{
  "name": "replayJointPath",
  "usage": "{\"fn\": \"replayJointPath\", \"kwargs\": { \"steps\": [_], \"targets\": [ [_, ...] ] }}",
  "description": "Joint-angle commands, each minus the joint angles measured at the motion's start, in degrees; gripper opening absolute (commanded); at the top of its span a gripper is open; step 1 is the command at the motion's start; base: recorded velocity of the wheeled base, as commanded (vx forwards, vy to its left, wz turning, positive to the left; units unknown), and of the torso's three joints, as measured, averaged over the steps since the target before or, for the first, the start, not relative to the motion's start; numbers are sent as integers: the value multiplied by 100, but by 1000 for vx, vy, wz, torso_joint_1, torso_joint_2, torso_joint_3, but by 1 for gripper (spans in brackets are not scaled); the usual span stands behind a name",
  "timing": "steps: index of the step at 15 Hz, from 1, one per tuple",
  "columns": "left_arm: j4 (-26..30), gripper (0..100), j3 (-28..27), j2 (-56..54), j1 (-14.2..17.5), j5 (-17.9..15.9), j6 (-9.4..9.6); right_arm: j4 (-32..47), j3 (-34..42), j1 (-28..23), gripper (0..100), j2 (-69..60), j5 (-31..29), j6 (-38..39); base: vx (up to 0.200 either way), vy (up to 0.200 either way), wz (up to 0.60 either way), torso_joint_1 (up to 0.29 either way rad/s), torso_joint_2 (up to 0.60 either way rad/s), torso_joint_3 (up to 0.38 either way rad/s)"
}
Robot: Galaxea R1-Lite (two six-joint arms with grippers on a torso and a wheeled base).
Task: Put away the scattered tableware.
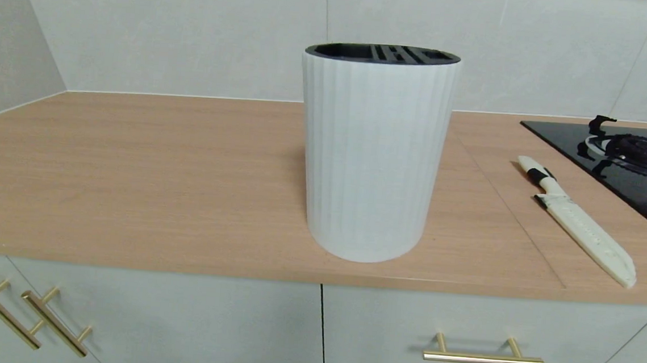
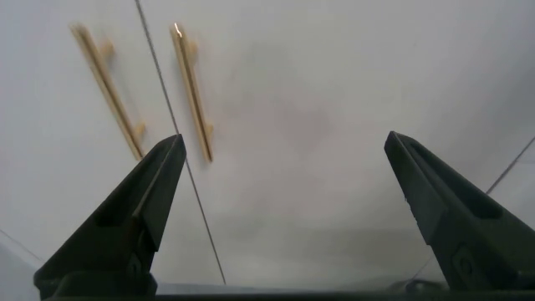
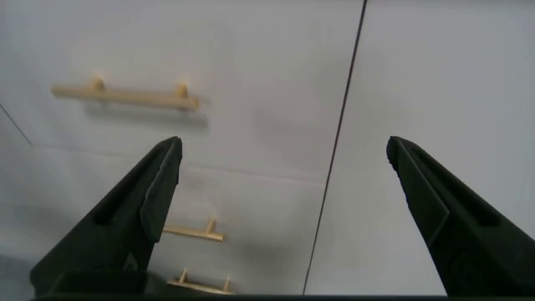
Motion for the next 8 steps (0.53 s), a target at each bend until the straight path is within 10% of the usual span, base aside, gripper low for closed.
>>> {"fn": "replayJointPath", "kwargs": {
  "steps": [1, 8],
  "targets": [
    [-1, 100, 0, 2, 4, 2, -2, -4, 0, 2, 100, -2, 2, -4, 0, 0, 0, 163, -496, -320],
    [-1, 100, 0, 2, 4, 2, -2, -4, 0, 2, 100, -2, 2, 5, 0, 0, 0, 177, -468, -283]
  ]
}}
